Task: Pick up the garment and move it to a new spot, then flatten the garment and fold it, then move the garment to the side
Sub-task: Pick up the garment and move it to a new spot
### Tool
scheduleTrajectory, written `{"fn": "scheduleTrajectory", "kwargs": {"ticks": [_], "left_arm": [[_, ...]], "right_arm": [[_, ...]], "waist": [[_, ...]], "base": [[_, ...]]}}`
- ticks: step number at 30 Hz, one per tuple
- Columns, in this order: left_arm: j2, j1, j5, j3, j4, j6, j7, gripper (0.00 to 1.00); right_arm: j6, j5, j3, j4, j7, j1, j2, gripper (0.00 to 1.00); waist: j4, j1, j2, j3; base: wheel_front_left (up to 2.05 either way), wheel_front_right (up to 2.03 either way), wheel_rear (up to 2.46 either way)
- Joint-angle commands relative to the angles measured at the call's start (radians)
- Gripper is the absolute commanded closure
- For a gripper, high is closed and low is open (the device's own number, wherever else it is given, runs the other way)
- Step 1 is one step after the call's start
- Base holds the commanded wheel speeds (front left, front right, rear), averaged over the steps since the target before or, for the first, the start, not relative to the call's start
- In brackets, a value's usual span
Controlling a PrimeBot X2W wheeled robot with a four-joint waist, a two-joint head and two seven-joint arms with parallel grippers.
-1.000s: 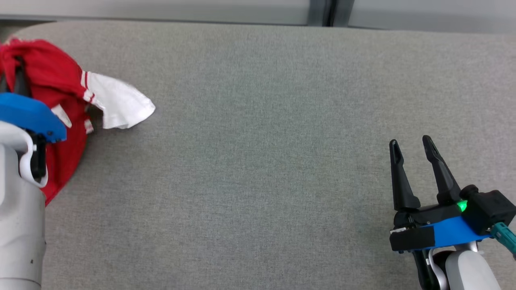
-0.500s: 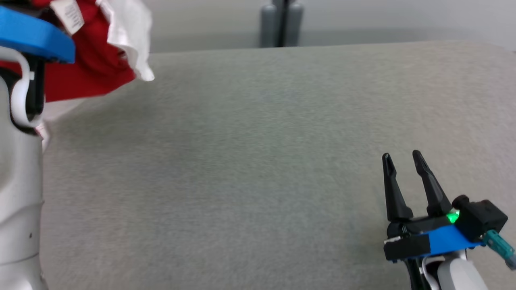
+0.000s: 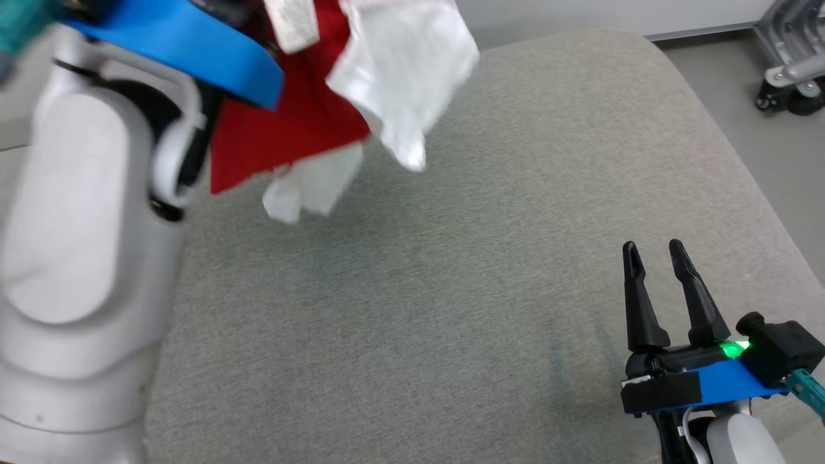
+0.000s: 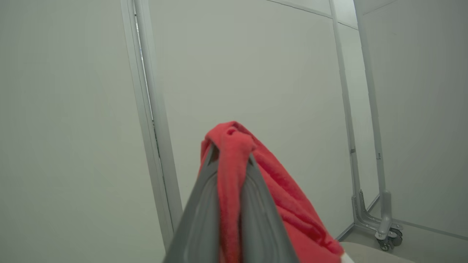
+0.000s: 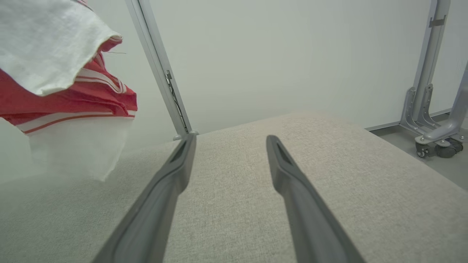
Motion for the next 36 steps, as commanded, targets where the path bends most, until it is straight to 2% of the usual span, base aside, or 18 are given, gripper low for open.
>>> {"fn": "scheduleTrajectory", "kwargs": {"ticks": [1,7,20,29,30,31,36], "left_arm": [[-0.004,0.025,-0.006,-0.008,0.010,-0.003,-0.006,1.00],[-0.035,0.168,-0.030,-0.065,0.086,0.002,-0.039,1.00],[-0.106,0.582,-0.081,-0.191,0.184,0.015,-0.125,1.00],[-0.138,0.699,-0.076,-0.309,0.202,0.009,-0.132,1.00],[-0.142,0.703,-0.078,-0.314,0.201,0.008,-0.139,0.58],[-0.144,0.704,-0.080,-0.315,0.199,0.012,-0.146,0.00],[-0.141,0.686,-0.065,-0.299,0.162,0.037,-0.210,0.00]], "right_arm": [[0.002,0.006,-0.002,-0.004,-0.003,0.006,-0.004,0.00],[0.002,0.011,-0.009,-0.011,-0.003,0.017,-0.004,0.00],[0.002,-0.016,-0.011,0.006,-0.003,0.027,-0.004,0.00],[0.002,-0.022,-0.004,0.026,-0.002,0.041,-0.004,0.00],[0.002,-0.023,-0.005,0.028,-0.002,0.043,-0.004,0.00],[0.002,-0.023,-0.005,0.031,-0.002,0.044,-0.004,0.00],[0.002,-0.031,-0.015,0.039,-0.002,0.063,-0.004,0.00]], "waist": [[-0.009,0.0000,0.0001,-0.005],[-0.010,0.0000,0.0001,-0.001],[0.054,0.0000,0.0001,-0.020],[0.102,0.0000,0.0001,-0.050],[0.108,0.0000,0.0001,-0.054],[0.112,0.0000,0.0001,-0.059],[0.143,0.0000,0.0001,-0.090]], "base": [[0.00,0.00,0.00],[0.00,0.00,0.00],[0.00,0.00,0.00],[0.00,0.00,0.00],[0.00,0.00,0.00],[0.00,0.00,0.00],[0.00,0.00,0.00]]}}
